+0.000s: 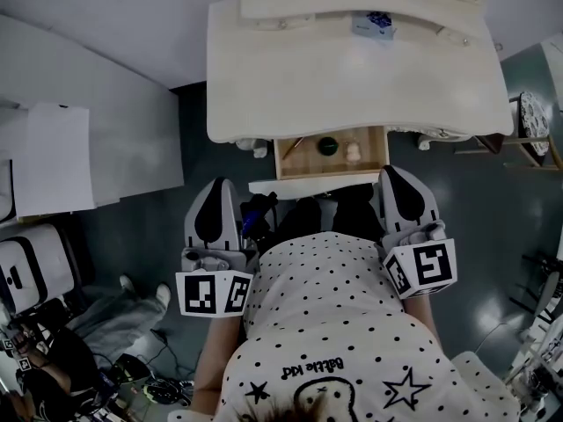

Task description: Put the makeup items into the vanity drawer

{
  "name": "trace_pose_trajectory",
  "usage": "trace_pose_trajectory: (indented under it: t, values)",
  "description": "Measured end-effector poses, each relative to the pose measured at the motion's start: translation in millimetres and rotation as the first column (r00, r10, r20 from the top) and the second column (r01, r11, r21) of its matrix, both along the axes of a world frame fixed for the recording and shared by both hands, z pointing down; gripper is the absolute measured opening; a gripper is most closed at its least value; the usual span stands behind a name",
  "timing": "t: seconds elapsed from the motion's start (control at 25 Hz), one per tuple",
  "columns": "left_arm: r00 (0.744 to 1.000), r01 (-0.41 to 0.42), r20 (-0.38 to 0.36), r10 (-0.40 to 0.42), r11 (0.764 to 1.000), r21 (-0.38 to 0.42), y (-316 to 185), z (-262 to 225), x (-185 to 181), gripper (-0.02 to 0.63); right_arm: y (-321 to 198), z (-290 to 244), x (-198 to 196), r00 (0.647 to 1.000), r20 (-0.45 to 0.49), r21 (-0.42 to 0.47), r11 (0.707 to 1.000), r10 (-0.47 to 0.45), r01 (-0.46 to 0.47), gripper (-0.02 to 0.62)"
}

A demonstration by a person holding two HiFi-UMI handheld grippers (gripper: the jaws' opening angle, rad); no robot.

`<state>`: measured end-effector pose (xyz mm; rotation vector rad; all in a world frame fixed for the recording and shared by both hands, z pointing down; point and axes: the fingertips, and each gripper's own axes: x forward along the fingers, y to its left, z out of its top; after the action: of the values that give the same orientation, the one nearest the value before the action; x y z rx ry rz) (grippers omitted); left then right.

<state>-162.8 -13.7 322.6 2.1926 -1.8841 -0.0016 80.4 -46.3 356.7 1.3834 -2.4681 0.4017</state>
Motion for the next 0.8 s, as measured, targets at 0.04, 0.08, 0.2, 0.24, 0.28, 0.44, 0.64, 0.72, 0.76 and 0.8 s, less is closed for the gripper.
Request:
trace_pose_trajectory:
  t: [0.04, 0.08, 0.2, 0.24, 0.28, 0.44, 0.64, 0.72, 0.76, 0.8]
  values:
    - [1.0, -0.001, 0.001, 0.001, 1.0, 0.0, -0.3, -0.5, 0.2, 0.006, 0.0, 0.4, -0.4, 1.0, -0.001, -0.005, 1.0, -0.002, 0.002, 0.008]
    - [1.0, -0.003, 0.0, 0.003, 1.0, 0.0, -0.8, -1.0, 0.3, 0.006, 0.0, 0.8, -1.0, 1.0, -0.004, -0.01, 1.0, -0.006, 0.006, 0.008]
    - [1.0, -0.008, 0.001, 0.008, 1.0, 0.003, -2.3, -1.5, 1.0, 0.006, 1.4, 2.6, -1.7, 1.0, -0.008, -0.025, 1.0, -0.006, 0.006, 0.008]
    - [1.0, -0.008, 0.003, 0.008, 1.0, 0.003, -2.3, -1.2, 0.8, 0.006, 2.8, 3.4, -1.9, 1.0, -0.007, -0.03, 1.0, -0.005, 0.005, 0.008]
    - [1.0, -0.007, 0.005, 0.007, 1.0, 0.002, -2.2, -0.3, 0.2, 0.006, 4.4, 4.1, -2.6, 1.0, -0.006, -0.034, 0.999, -0.007, 0.007, 0.008]
    - [1.0, -0.004, 0.009, 0.004, 1.0, -0.019, -7.0, 5.8, -4.5, 0.006, 8.2, 7.7, -9.8, 0.999, -0.014, -0.056, 0.998, -0.032, 0.031, 0.008]
    - [1.0, -0.022, 0.001, 0.022, 0.998, -0.051, -12.4, 15.6, 0.0, 0.006, 10.3, 18.1, -5.8, 0.999, -0.04, -0.088, 0.996, -0.026, 0.023, 0.008]
    - [1.0, -0.025, -0.004, 0.025, 0.998, -0.058, -14.0, 18.4, 0.5, 0.006, 7.9, 20.3, -4.1, 0.999, -0.03, -0.099, 0.995, -0.016, 0.013, 0.008]
    - [1.0, -0.027, -0.006, 0.027, 0.998, -0.061, -15.0, 19.5, 0.8, 0.006, 6.6, 21.1, -3.7, 1.0, -0.026, -0.103, 0.995, -0.012, 0.01, 0.008]
    - [1.0, -0.029, -0.007, 0.029, 0.998, -0.064, -15.5, 20.4, 1.4, 0.006, 5.8, 21.7, -3.5, 1.0, -0.025, -0.105, 0.994, -0.011, 0.008, 0.008]
